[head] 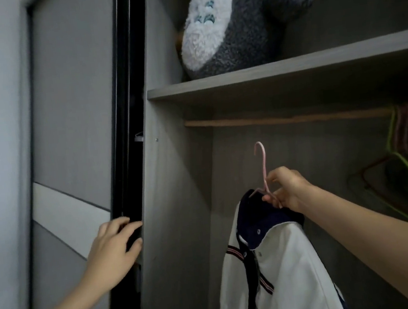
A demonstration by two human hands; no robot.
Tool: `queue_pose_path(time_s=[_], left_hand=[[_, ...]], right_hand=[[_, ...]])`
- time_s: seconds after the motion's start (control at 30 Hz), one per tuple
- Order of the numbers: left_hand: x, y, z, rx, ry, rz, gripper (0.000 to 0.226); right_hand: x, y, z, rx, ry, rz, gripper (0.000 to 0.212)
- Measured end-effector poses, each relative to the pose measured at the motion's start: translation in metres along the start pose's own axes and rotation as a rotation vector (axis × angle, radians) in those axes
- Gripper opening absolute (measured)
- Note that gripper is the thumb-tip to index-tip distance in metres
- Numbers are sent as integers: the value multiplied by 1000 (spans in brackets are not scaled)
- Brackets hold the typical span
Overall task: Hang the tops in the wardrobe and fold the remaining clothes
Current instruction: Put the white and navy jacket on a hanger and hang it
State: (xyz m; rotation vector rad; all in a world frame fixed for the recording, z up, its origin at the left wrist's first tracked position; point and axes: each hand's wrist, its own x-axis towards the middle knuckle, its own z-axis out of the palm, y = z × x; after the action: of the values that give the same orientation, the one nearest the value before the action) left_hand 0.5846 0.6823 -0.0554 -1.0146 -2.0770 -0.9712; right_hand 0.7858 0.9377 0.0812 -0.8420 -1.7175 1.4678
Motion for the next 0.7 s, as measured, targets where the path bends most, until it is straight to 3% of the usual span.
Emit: queue_pose_path(time_s=[0.23, 0.47, 0.6, 0.7], left_hand=[[120, -49, 14, 61, 125, 95, 34], [228, -89, 29, 105, 273, 107, 55], [266, -115, 48, 110, 234, 131, 77], [277, -127, 66, 47, 255, 174, 75]], right_hand=[[59, -41, 53, 55, 117, -111, 27], [111, -93, 97, 76, 216, -272, 44], [145, -102, 115, 90, 276, -292, 44], [179, -105, 130, 93, 292, -286, 38]])
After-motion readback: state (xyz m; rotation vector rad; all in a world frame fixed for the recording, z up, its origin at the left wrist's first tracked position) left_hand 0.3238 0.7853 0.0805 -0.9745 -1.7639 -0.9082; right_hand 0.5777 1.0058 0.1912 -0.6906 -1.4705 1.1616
